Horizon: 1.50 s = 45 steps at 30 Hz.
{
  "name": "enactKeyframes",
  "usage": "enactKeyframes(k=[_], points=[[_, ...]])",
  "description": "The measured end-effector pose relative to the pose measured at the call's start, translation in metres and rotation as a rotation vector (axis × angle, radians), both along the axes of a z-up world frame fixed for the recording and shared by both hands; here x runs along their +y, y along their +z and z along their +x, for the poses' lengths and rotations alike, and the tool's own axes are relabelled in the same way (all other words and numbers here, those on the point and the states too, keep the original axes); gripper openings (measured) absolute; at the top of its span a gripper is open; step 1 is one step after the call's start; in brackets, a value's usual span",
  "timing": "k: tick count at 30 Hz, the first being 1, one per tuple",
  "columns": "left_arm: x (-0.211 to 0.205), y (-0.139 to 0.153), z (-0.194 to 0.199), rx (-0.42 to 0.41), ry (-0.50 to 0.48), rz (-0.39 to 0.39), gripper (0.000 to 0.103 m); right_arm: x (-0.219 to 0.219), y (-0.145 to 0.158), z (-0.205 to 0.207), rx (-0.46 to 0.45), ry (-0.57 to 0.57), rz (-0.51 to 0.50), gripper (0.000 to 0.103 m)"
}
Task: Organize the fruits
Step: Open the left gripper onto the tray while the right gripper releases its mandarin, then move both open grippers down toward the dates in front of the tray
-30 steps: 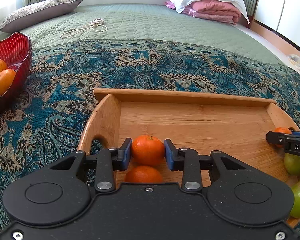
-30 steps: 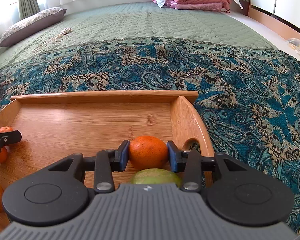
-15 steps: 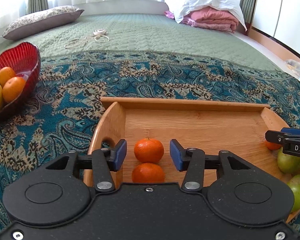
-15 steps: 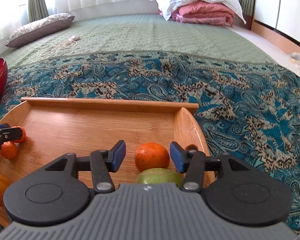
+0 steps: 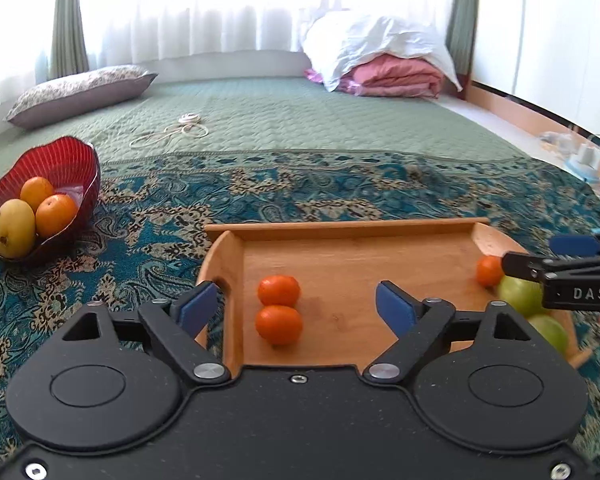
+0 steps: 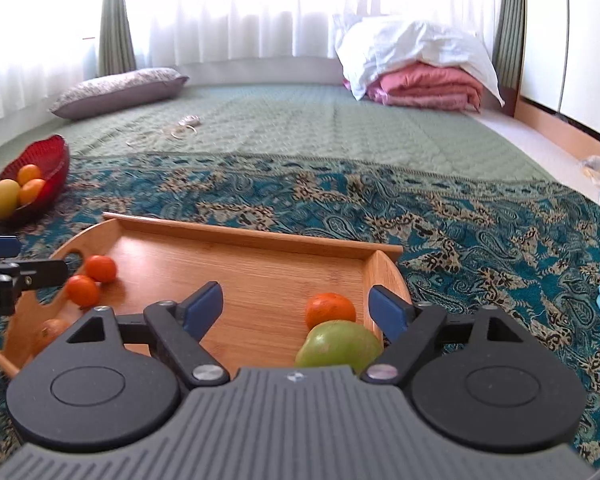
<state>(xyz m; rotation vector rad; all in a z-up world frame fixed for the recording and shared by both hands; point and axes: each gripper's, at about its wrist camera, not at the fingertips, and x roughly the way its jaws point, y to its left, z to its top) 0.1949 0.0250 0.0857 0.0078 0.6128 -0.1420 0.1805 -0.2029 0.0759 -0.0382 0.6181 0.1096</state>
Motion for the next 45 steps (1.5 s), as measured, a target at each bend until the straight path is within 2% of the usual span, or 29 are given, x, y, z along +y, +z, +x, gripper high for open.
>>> enactKeyframes(k=[3,11,18,24,31,35,36,38,42,45], points=[[-0.005,0.002,-0.022,-0.029,-0.016,0.010,0.092,0.002,0.004,-0.017,-0.033,0.017,0.004,0.091],[-0.019,-0.009,-0.075,-0.070,-0.044,0.021,0.095,0.009,0.001,-0.064,-0.141,0.020,-0.033,0.092],[-0.030,-0.035,-0.113,-0.033,-0.081,0.006,0.095,0.018,-0.014,-0.107,-0.225,0.059,-0.145,0.092],[-0.040,-0.051,-0.133,-0.005,-0.150,0.003,0.094,0.025,-0.029,-0.137,-0.239,0.157,-0.201,0.082],[-0.050,-0.059,-0.137,0.048,-0.220,-0.018,0.073,0.027,-0.044,-0.147,-0.184,0.214,-0.202,0.068],[-0.056,-0.061,-0.138,0.070,-0.261,-0.037,0.057,0.024,-0.053,-0.147,-0.136,0.197,-0.167,0.052],[-0.057,-0.062,-0.139,0.077,-0.272,-0.045,0.051,0.022,-0.056,-0.148,-0.130,0.194,-0.157,0.050],[-0.060,-0.062,-0.138,0.088,-0.294,-0.061,0.045,0.021,-0.058,-0.148,-0.120,0.193,-0.145,0.046],[-0.066,-0.062,-0.137,0.092,-0.316,-0.077,0.032,0.019,-0.062,-0.150,-0.106,0.194,-0.137,0.043],[-0.070,-0.064,-0.134,0.096,-0.313,-0.086,0.027,0.019,-0.063,-0.151,-0.098,0.191,-0.131,0.043]])
